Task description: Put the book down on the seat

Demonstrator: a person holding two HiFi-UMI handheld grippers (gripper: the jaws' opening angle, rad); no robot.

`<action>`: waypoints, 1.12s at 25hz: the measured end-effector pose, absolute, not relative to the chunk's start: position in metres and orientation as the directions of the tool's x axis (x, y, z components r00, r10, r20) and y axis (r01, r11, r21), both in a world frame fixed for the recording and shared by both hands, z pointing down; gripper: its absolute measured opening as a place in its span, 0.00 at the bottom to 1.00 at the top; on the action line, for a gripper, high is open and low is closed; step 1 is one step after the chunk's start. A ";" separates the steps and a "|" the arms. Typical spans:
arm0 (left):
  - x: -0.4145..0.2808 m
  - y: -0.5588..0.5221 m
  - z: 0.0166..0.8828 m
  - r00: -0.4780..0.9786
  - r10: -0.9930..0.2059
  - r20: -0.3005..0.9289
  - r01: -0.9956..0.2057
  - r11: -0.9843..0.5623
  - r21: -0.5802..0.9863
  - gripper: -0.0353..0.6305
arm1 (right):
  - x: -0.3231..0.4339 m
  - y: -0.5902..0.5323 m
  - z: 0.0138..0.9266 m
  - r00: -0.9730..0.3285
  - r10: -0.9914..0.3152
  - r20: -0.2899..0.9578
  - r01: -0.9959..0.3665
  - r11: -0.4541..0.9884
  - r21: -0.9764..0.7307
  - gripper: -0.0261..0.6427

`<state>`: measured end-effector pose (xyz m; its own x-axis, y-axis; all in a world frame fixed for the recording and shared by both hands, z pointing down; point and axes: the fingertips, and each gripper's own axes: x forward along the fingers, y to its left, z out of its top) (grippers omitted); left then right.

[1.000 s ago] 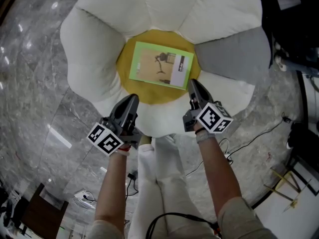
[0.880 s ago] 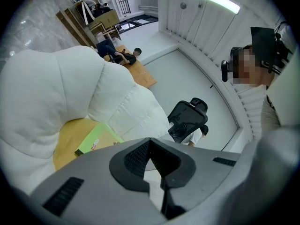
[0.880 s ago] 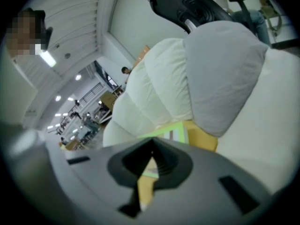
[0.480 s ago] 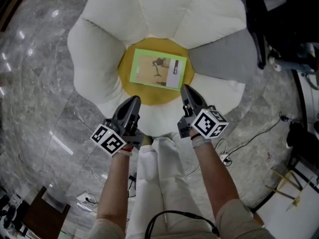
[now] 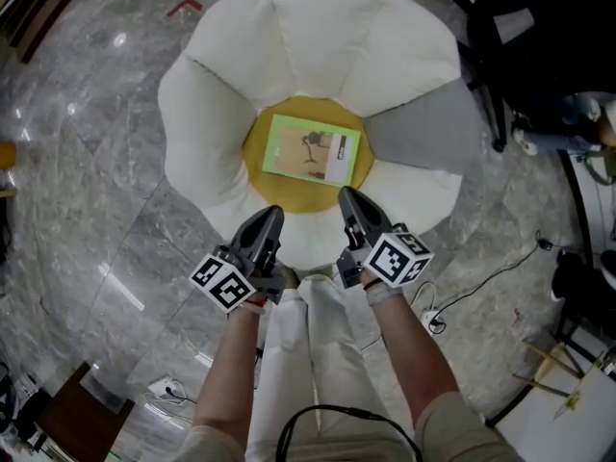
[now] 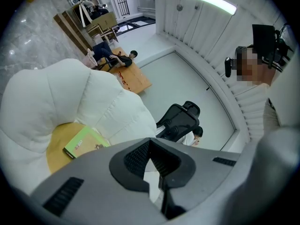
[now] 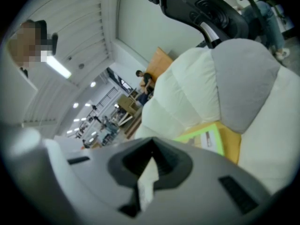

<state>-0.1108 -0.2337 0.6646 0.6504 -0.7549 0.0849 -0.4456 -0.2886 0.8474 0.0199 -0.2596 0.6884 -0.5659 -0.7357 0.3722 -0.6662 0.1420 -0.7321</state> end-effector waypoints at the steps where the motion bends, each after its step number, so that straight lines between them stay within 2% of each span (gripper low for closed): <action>1: -0.111 -0.231 0.662 0.648 -0.757 0.085 -0.446 -0.287 0.848 0.09 | 0.016 -0.257 0.684 -0.576 -0.731 0.367 -0.660 0.151 -0.736 0.06; 11: -0.115 -0.215 0.628 0.626 -0.777 0.066 -0.444 -0.285 0.849 0.09 | -0.004 -0.237 0.635 -0.630 -0.711 0.313 -0.626 0.226 -0.747 0.06; 18: -0.118 -0.207 0.603 0.616 -0.786 0.057 -0.453 -0.294 0.841 0.09 | -0.015 -0.221 0.608 -0.677 -0.663 0.321 -0.604 0.251 -0.756 0.06; 28: -0.108 -0.193 0.563 0.677 -0.735 0.029 -0.436 -0.369 0.821 0.09 | -0.019 -0.204 0.559 -0.697 -0.668 0.261 -0.566 0.289 -0.772 0.06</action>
<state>-0.1077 -0.1932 0.5630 0.6771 -0.7353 0.0294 -0.4364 -0.3690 0.8206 -0.0186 -0.2041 0.5588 -0.6972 -0.6678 0.2606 -0.5657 0.2892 -0.7723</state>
